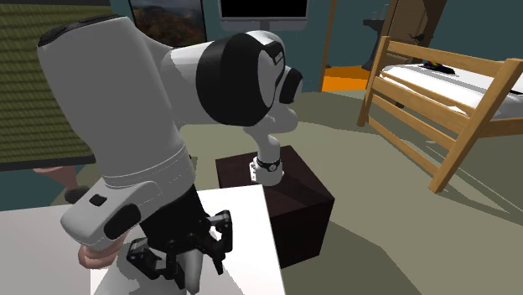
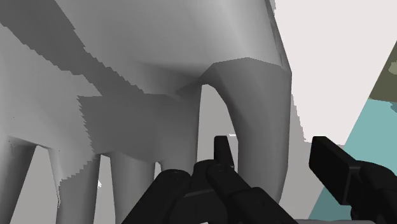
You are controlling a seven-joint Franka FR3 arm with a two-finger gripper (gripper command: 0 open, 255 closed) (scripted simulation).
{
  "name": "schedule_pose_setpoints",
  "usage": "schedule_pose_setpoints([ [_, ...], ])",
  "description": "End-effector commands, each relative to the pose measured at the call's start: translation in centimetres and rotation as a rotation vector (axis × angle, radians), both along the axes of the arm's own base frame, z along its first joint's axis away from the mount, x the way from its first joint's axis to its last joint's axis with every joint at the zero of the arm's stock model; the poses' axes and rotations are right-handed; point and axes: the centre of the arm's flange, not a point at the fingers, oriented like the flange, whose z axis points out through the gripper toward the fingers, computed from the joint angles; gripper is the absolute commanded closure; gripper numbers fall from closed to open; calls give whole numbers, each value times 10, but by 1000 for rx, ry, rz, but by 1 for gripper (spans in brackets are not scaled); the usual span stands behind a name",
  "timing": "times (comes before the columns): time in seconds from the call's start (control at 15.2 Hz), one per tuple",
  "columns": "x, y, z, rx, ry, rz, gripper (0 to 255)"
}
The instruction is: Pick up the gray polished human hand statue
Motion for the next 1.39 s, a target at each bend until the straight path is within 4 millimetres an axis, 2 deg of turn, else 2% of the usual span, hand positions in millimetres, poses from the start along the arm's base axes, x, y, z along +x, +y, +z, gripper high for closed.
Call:
schedule_pose_setpoints([
  [0.0, -1, -1, -2, 1, 4, -3, 255],
  [0.4, -1, -2, -3, 1, 4, -3, 255],
  [1.32, -1, -2, 71, 1, 4, -3, 255],
])
